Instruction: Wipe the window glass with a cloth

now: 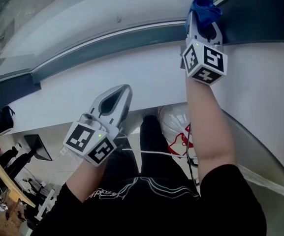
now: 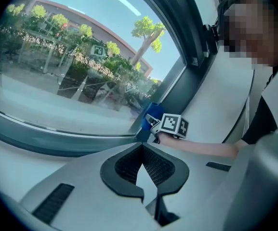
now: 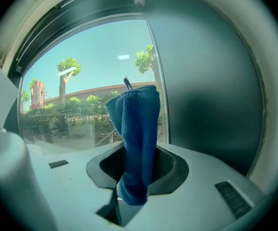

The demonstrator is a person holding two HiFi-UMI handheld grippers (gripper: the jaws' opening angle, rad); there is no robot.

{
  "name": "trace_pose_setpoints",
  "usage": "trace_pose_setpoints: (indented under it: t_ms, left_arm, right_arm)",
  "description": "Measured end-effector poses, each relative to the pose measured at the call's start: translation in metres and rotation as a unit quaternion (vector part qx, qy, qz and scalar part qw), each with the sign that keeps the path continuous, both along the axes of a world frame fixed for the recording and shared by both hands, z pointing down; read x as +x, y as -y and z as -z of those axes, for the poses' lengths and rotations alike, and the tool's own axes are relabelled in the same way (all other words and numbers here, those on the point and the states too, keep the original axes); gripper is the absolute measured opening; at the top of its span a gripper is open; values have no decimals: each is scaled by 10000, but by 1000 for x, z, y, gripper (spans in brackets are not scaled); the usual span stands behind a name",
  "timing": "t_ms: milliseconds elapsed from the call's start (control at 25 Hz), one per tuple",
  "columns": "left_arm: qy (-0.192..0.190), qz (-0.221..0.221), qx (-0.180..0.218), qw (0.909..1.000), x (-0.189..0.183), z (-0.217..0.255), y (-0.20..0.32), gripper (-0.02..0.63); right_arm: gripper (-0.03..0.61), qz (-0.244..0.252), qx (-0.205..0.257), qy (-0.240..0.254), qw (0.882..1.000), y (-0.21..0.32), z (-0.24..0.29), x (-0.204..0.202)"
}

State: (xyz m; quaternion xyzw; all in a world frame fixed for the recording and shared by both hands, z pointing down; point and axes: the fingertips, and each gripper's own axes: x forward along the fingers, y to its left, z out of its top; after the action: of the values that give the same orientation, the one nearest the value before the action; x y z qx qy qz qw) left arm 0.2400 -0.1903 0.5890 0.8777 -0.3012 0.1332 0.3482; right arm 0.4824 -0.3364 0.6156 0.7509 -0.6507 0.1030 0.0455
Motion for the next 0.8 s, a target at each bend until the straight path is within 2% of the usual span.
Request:
trace_pose_setpoints:
  t_ms: [280, 440, 560, 640, 800]
  left_arm:
    - [-22, 52, 56, 10000, 7, 7, 5, 5]
    - [-17, 53, 228, 9997, -2, 30, 4, 5]
    - [-6, 50, 406, 9992, -15, 54, -5, 5]
    - [-28, 23, 599, 9982, -31, 80, -12, 5]
    - [-83, -80, 1055, 9944, -71, 140, -35, 5]
  right_arm:
    - [92, -15, -45, 342, 9994, -3, -3, -11]
    - [92, -14, 86, 441, 9990, -7, 19, -27]
    - [94, -49, 96, 732, 9973, -21, 35, -46]
    - [94, 13, 133, 808, 9966, -35, 56, -67]
    - [94, 477, 408, 821, 9946, -75, 130, -123]
